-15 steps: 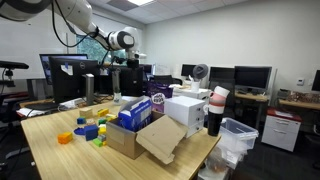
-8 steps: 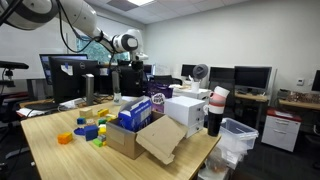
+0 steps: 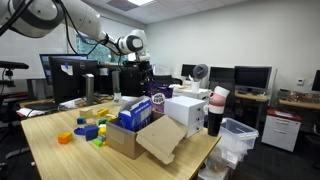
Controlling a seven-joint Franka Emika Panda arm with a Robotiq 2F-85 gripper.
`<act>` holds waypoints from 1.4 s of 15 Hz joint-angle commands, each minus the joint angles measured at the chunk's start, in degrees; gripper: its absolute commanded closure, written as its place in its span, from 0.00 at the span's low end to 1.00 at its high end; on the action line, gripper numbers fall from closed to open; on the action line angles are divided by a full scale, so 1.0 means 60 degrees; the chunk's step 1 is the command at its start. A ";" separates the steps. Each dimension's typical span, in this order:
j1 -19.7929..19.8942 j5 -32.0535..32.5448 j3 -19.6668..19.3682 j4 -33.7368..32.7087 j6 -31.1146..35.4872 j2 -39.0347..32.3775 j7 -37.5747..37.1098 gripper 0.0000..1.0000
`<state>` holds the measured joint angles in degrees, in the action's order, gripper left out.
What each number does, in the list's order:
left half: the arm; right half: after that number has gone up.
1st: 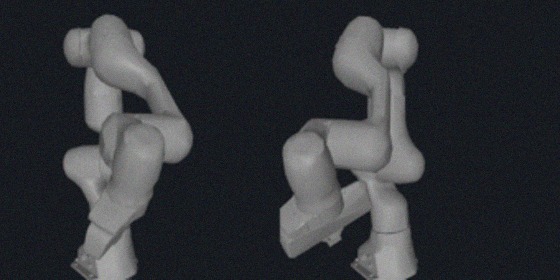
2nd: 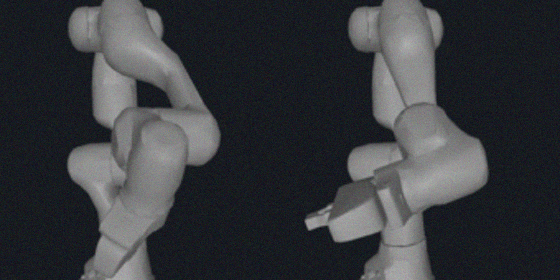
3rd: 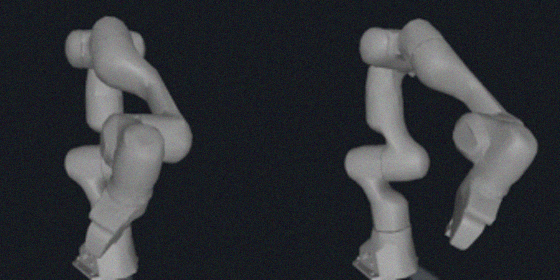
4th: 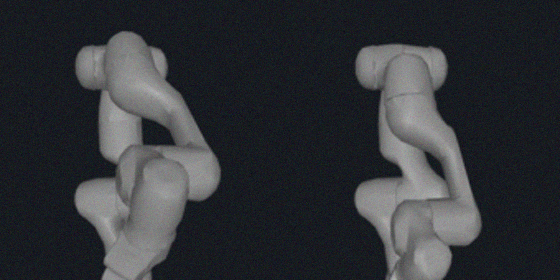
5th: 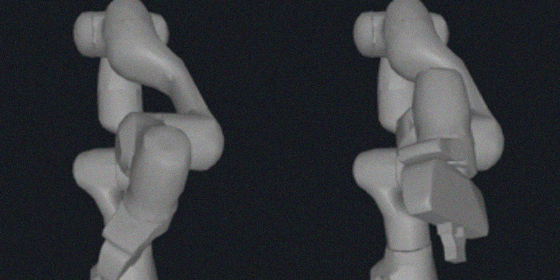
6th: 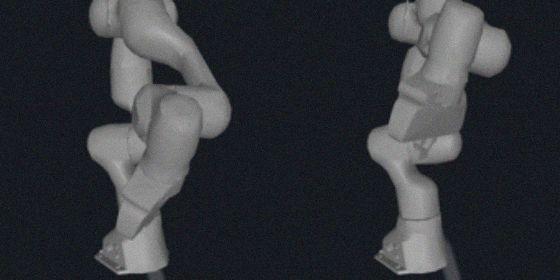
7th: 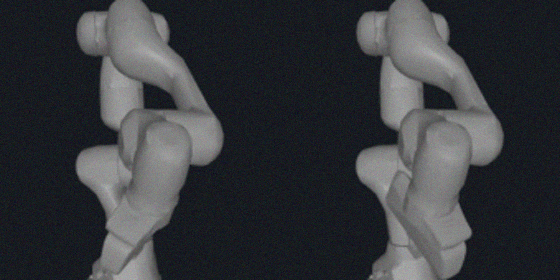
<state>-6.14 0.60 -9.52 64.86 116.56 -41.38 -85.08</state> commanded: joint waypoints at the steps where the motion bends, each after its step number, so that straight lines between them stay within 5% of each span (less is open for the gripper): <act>1: -0.0086 0.0390 -0.0355 -0.0600 0.0103 -0.0463 -0.1762 0.00; 11: 0.0132 0.1153 -0.0704 -0.1662 -0.0738 -0.1210 -0.4000 0.00; 12: 0.0168 0.1154 -0.0666 -0.1744 -0.0829 -0.1252 -0.4016 0.04; 13: 0.0206 0.1142 -0.0623 -0.1837 -0.0929 -0.1299 -0.3988 0.26; 15: 0.0268 0.1093 -0.0542 -0.1994 -0.1112 -0.1375 -0.3865 0.29; 21: 0.0203 0.0893 -0.0659 -0.2265 -0.1336 -0.1530 -0.3673 0.67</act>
<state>-5.29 6.48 -13.67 53.26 110.00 -49.70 -107.06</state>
